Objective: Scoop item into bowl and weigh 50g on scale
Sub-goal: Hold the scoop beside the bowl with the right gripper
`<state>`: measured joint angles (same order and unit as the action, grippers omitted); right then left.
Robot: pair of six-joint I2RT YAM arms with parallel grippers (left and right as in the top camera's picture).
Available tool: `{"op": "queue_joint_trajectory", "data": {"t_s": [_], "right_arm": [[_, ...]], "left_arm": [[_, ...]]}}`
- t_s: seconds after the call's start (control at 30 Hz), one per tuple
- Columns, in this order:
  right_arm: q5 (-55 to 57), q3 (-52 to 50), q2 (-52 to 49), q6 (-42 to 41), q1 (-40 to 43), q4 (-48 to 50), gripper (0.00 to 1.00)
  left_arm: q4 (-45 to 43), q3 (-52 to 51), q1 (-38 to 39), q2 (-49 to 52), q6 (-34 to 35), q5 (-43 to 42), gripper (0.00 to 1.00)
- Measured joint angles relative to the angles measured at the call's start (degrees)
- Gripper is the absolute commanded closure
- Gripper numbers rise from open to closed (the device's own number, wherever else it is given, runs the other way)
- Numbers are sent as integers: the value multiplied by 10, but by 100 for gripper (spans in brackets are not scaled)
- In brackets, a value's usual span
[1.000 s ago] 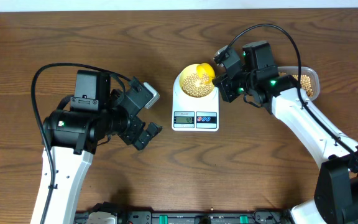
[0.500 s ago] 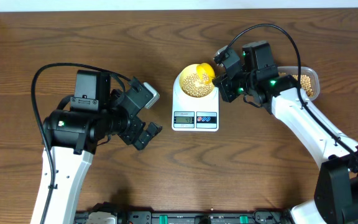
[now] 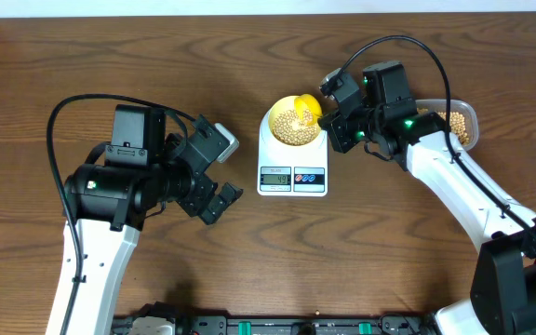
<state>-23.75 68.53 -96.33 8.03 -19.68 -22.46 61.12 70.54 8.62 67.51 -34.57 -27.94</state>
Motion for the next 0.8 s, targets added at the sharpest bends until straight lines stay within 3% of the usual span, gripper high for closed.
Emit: {"op": "queue_joint_trajectory", "data": {"t_s": [0.8], "right_arm": [[-14, 0, 0, 4, 3, 9, 99]], "left_arm": [[0, 0, 0, 0, 0, 0, 0]]}}
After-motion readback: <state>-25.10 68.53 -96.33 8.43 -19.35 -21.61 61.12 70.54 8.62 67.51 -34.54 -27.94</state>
